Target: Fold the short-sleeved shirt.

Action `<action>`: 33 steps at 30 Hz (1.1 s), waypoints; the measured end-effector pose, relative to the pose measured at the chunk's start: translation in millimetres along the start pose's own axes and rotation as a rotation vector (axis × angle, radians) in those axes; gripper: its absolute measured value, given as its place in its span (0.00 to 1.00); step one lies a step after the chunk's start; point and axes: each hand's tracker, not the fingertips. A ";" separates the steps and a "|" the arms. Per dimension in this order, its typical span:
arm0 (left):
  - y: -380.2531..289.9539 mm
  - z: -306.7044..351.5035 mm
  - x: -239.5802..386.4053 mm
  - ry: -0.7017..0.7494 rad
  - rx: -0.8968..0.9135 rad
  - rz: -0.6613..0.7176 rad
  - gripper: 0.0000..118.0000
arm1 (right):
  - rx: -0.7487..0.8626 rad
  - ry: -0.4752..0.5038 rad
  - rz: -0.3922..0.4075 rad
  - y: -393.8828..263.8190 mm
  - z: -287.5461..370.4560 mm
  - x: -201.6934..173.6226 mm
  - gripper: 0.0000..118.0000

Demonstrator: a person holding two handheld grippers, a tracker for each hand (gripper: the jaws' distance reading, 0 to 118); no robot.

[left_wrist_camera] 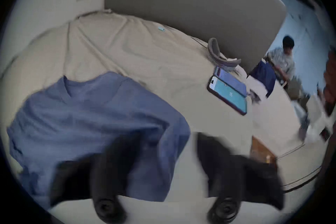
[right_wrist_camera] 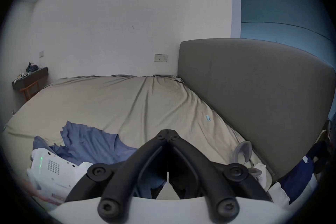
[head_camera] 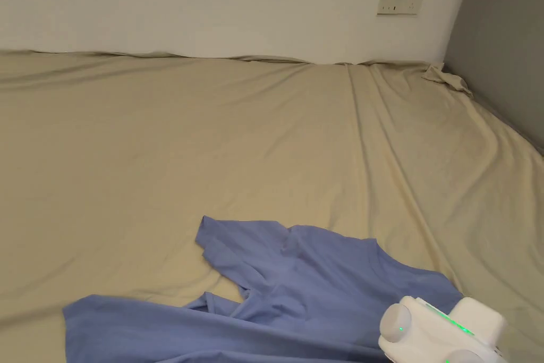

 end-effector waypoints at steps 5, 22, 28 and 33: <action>-6.7 94.0 -19.8 0.029 0.109 0.019 0.74 | 0.011 0.042 0.016 4.2 6.1 -14.1 0.02; -183.8 407.2 -109.4 0.813 0.397 0.384 0.00 | -0.019 0.227 0.044 -25.0 26.7 -90.1 0.02; -195.6 358.6 -220.2 0.755 0.270 0.659 0.75 | -0.062 0.236 0.087 -33.8 11.5 -97.0 0.02; -195.6 280.0 -300.2 0.783 0.053 0.691 0.75 | -0.109 0.221 0.130 -38.5 -4.2 -102.0 0.02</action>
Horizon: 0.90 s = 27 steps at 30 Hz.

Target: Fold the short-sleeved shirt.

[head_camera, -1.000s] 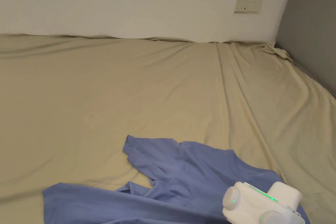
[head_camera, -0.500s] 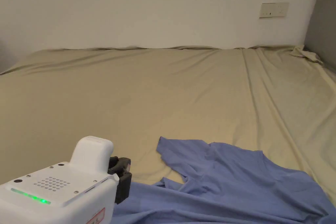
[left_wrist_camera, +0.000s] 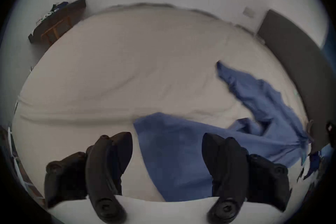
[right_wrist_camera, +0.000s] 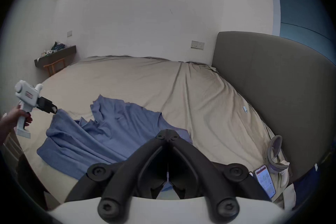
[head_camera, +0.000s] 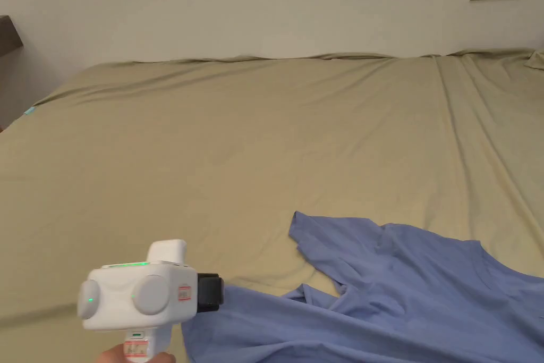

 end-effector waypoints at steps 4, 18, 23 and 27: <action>-3.1 -57.3 1.9 -0.005 -0.093 -0.006 0.74 | -0.041 -0.012 0.018 -2.3 -17.1 0.4 0.02; -26.4 46.7 16.6 -0.182 0.107 0.022 0.01 | -0.118 -0.013 -0.079 -13.3 -42.5 33.3 0.40; -37.0 69.0 13.5 -0.156 0.128 0.006 0.01 | -0.390 0.052 -0.255 -29.7 -111.1 89.1 0.97; -40.9 60.8 27.6 -0.148 0.113 0.033 0.01 | -0.562 0.075 -0.335 -54.0 -173.1 106.1 0.96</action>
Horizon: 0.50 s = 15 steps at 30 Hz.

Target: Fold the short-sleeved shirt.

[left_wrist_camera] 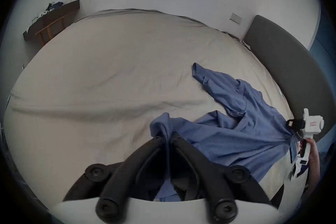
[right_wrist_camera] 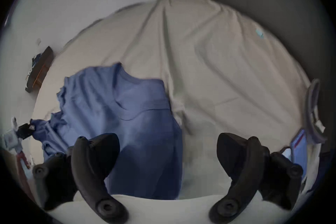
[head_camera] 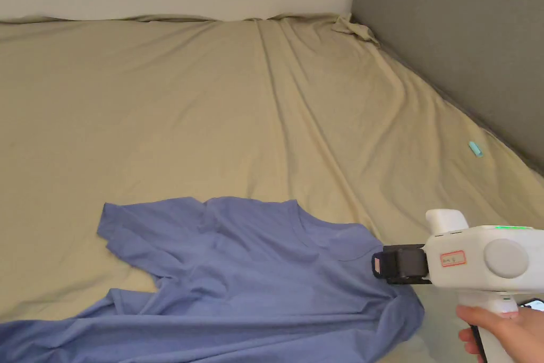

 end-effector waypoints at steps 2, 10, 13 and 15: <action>-1.3 -10.5 -2.1 0.001 -0.014 0.012 0.01 | -0.093 -0.011 0.033 -1.2 -28.9 2.1 0.75; -8.6 -12.6 -0.7 -0.047 0.023 0.063 0.01 | 0.026 -0.073 0.163 -12.8 3.1 -23.4 0.11; -5.7 3.7 1.6 -0.080 0.103 0.082 0.01 | 0.132 -0.075 0.169 -17.3 21.1 -34.7 0.10; -3.4 18.5 -2.5 -0.087 0.170 0.078 0.01 | 0.227 -0.056 0.167 -21.7 45.0 -44.4 0.09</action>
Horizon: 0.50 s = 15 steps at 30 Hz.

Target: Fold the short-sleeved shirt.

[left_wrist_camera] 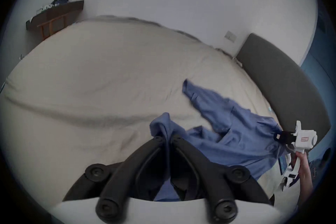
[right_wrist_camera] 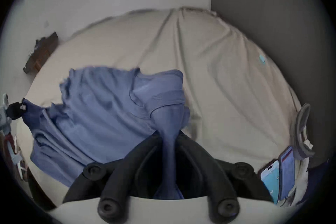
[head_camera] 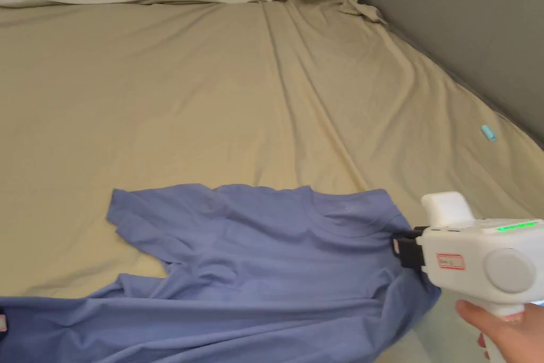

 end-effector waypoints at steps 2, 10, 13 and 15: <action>13.4 27.0 5.6 -0.038 0.102 -0.011 0.01 | 0.112 0.034 -0.012 9.4 37.2 -17.6 0.09; 91.9 181.2 43.6 -0.140 0.497 -0.103 0.01 | 0.619 0.106 -0.029 46.4 201.9 -64.1 0.09; 108.8 242.4 56.4 -0.160 0.616 -0.130 0.01 | 0.738 0.124 -0.030 55.0 260.0 -69.9 0.09; 113.8 279.1 68.1 -0.142 0.694 -0.183 0.01 | 0.796 0.140 -0.017 60.6 290.6 -71.4 0.09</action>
